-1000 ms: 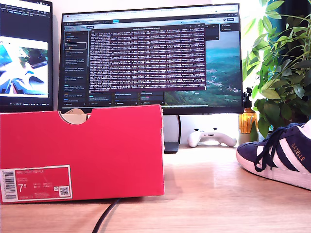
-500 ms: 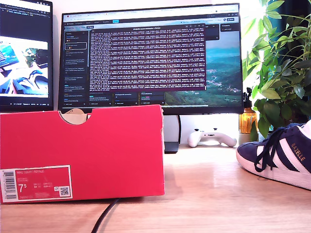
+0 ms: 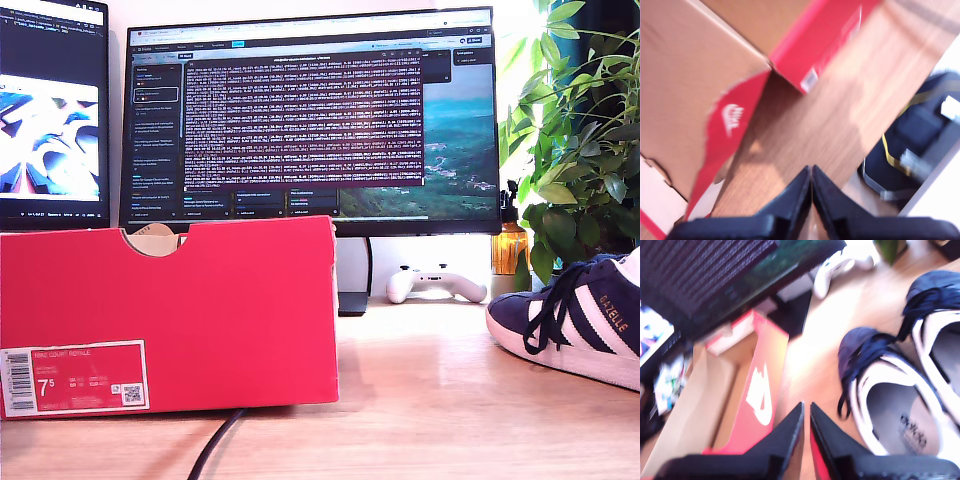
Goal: Pack the blue shoes by picking the first shoe and placing it inside the red shoebox, left side, then picking and rotating the second shoe and placing it in the shoebox
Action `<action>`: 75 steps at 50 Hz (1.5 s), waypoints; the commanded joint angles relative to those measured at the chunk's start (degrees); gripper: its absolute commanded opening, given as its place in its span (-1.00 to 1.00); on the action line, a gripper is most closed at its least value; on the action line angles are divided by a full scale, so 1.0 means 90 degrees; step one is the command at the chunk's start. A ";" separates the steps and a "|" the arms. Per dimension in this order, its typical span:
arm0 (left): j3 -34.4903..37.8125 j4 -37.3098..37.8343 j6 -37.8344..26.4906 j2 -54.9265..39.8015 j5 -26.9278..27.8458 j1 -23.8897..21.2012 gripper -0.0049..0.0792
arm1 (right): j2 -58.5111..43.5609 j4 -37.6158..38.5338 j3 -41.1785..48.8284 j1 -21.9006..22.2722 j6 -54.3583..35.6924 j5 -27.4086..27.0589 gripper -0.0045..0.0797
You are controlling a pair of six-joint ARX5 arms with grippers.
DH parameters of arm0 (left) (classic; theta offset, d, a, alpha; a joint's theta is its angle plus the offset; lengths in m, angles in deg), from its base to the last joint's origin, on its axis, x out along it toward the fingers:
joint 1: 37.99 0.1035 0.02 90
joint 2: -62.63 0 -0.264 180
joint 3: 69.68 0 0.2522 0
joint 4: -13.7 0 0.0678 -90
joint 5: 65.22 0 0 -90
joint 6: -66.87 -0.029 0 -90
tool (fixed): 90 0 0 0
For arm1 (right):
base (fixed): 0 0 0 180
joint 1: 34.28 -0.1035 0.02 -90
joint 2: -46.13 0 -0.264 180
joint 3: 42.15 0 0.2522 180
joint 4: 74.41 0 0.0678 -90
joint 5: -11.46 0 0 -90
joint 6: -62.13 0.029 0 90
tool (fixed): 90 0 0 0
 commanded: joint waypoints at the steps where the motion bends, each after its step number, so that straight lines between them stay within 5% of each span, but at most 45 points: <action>1: 0.0058 -0.0197 -0.0027 -0.0245 -0.0041 -0.0131 -0.93 | -0.0498 -0.0464 -0.0350 0.0002 -0.0379 0.0112 -0.89; 15: 0.0058 -0.1243 -0.0015 -0.1018 -0.0622 -0.0578 -0.93 | -0.2594 -0.2380 -0.2008 -0.0214 -0.1882 0.0075 -0.80; 21: 0.0058 -0.1588 -0.0015 -0.1294 -0.0658 -0.0607 -0.93 | -0.3315 -0.2783 -0.2421 -0.0418 -0.2327 -0.0180 -0.44; 26: 0.0061 -0.1756 -0.0017 -0.1557 -0.0661 -0.0607 -0.93 | -0.3798 -0.2861 -0.2562 -0.0590 -0.2667 -0.0527 -0.19; 51: 0.0061 -0.2305 0.0005 -0.2149 -0.0699 -0.0624 -0.93 | -0.5831 -0.2572 -0.2565 -0.1552 -0.3534 -0.2276 -0.07; 59: 0.0061 -0.2346 0.0027 -0.2149 -0.0697 -0.0624 -0.93 | -0.6268 -0.2249 -0.2565 -0.1549 -0.3643 -0.2307 -0.18; 66: 0.0061 -0.2336 0.0032 -0.2149 -0.0697 -0.0624 -0.93 | -0.6360 -0.1984 -0.2565 -0.1549 -0.3645 -0.2300 -0.95; 75: 0.0061 -0.2327 0.0036 -0.2149 -0.0692 -0.0624 -0.93 | -0.6358 -0.1943 -0.2769 -0.1622 -0.3373 -0.1622 -0.92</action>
